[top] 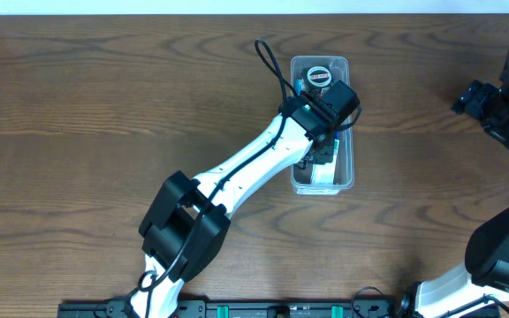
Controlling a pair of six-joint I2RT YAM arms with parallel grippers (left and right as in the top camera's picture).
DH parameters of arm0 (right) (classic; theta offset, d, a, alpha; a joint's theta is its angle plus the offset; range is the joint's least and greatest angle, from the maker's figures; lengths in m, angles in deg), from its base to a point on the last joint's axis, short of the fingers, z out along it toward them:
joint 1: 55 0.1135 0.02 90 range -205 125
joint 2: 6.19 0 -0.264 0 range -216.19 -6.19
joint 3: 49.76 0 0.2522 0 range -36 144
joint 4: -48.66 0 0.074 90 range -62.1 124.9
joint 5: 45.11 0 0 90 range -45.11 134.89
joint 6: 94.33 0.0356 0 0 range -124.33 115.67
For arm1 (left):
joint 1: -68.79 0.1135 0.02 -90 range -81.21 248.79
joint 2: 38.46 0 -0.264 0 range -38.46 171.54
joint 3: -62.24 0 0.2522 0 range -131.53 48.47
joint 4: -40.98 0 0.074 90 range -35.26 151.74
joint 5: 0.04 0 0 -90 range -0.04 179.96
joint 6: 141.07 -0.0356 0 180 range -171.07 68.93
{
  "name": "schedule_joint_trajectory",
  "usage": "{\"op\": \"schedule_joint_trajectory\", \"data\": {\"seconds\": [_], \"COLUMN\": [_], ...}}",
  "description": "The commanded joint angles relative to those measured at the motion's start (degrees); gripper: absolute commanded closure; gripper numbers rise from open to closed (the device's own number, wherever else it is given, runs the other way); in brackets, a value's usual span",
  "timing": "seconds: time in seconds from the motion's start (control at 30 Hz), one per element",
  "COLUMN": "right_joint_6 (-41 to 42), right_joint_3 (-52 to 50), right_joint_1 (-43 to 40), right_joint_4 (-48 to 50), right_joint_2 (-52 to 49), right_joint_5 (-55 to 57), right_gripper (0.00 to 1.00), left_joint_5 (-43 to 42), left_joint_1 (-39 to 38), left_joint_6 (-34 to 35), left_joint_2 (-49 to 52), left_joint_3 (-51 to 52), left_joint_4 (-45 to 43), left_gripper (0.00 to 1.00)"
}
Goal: Pack container
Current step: 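Lower the bottle into the container and open left gripper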
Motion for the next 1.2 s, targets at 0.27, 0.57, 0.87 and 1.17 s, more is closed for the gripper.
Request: {"op": "schedule_joint_trajectory", "data": {"seconds": [0.27, 0.57, 0.87, 1.17], "right_joint_6": [1.0, 1.0, 1.0, 1.0], "right_joint_3": [0.0, 0.1, 0.1, 0.0], "right_joint_1": [0.0, 0.0, 0.0, -0.1], "right_joint_4": [0.0, 0.0, 0.0, 0.0], "right_joint_2": [-0.2, -0.2, -0.2, -0.2], "right_joint_5": [0.8, 0.8, 0.8, 0.8], "right_gripper": [0.01, 0.01, 0.01, 0.01], "left_joint_5": [1.1, 1.1, 0.8, 0.1], "left_joint_1": [0.1, -0.1, -0.1, -0.1], "left_joint_6": [0.7, 0.7, -2.1, -8.1], "left_joint_2": [1.0, 1.0, 0.9, -1.9], "left_joint_3": [-1.0, -1.0, -1.9, -14.9], "left_joint_4": [1.1, 0.9, 0.9, 9.4], "left_gripper": [0.57, 0.58, 0.57, 0.16]}}
